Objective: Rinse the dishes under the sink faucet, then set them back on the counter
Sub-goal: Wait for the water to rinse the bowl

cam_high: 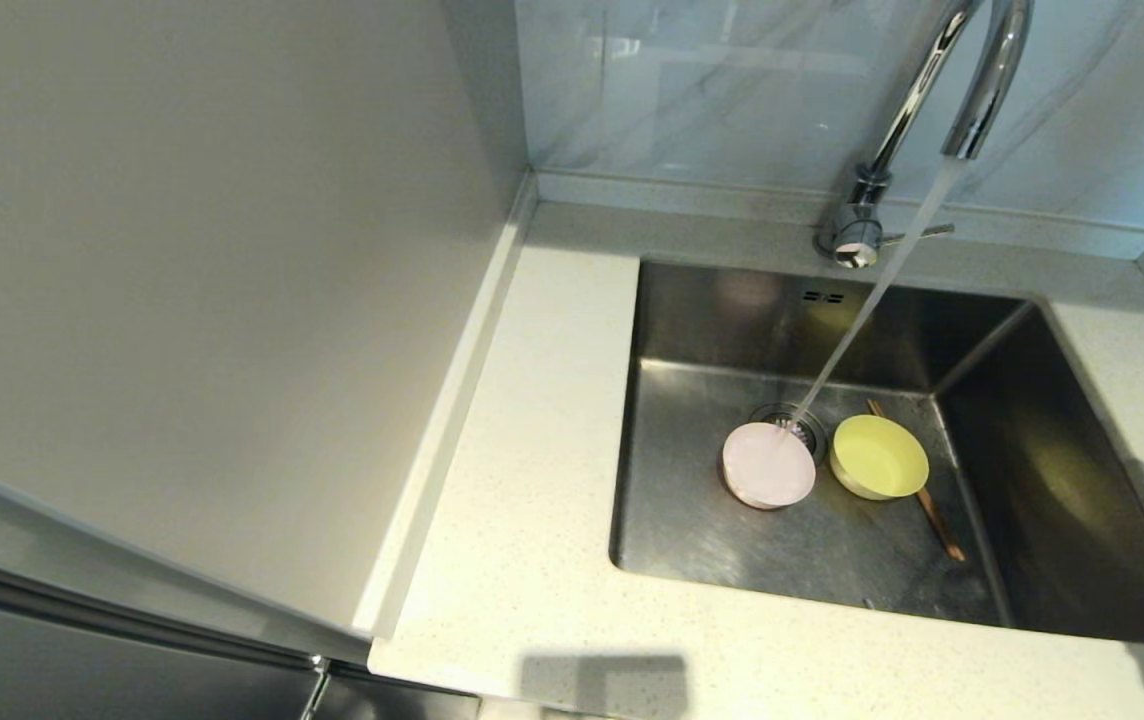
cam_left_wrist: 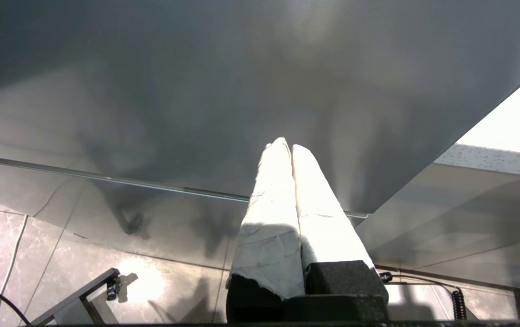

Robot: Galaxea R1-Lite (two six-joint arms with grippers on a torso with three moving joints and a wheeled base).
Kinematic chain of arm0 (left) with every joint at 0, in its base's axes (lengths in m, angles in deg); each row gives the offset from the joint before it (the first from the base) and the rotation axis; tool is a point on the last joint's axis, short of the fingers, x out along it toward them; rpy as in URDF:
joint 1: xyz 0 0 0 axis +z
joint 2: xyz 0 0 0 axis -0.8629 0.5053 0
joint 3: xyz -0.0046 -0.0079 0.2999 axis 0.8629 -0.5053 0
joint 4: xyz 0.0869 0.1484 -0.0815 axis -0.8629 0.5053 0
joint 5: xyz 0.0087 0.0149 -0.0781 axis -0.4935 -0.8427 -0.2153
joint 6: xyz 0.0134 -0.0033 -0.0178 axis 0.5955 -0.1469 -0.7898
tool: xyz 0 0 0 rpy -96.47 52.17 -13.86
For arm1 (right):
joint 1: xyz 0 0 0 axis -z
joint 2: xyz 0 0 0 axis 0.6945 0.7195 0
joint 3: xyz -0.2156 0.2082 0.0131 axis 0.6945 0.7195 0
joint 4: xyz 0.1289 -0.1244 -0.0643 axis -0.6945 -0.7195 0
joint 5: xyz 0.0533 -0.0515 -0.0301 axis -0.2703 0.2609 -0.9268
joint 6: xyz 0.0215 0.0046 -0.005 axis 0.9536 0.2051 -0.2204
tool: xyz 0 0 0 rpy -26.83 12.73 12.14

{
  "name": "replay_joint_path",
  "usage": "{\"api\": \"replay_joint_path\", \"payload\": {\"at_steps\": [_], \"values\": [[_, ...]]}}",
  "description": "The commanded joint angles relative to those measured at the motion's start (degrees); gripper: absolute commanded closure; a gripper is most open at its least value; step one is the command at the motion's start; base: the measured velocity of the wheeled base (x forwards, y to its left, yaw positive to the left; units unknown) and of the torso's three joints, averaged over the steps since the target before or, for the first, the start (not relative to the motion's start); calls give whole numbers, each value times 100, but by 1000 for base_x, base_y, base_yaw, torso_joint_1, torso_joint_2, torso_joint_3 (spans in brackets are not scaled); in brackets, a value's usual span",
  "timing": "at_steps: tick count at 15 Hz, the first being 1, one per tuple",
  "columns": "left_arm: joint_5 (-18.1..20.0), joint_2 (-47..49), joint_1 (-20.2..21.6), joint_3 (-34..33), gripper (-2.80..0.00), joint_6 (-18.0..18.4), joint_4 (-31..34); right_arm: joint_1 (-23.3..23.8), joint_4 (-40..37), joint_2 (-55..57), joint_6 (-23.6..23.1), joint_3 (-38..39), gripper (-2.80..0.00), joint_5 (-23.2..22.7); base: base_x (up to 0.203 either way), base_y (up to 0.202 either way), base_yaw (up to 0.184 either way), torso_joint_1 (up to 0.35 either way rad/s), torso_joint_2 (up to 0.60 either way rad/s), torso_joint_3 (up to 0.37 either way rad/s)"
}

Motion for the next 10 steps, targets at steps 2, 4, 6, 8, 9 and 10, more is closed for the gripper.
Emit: {"api": "replay_joint_path", "payload": {"at_steps": [2, 4, 6, 8, 9, 10], "values": [[-3, -18, 2, 0, 0, -2, -4, -177, 637, -1778, 20, 1532, 0, -148, 0, 0, 0, 0, 0, 0], [-3, -18, 2, 0, 0, -2, -4, -316, 1385, -2735, 19, 2692, 0, -195, 0, 0, 0, 0, 0, 0], [-3, -18, 2, 0, 0, -2, -4, -528, 1762, -3491, 1, 3463, 0, -215, 0, 0, 0, 0, 0, 0], [-3, -18, 2, 0, 0, -2, -4, -1032, 1908, -3929, -21, 3946, 0, -184, 0, 0, 0, 0, 0, 0], [-3, -18, 2, 0, 0, -2, -4, -1255, 1935, -4218, -59, 4190, 0, -97, 0, 0, 0, 0, 0, 0], [-3, -18, 2, 0, 0, -2, -4, -1403, 1947, -4510, -110, 4435, 0, 33, 0, 0, 0, 0, 0, 0]]}}
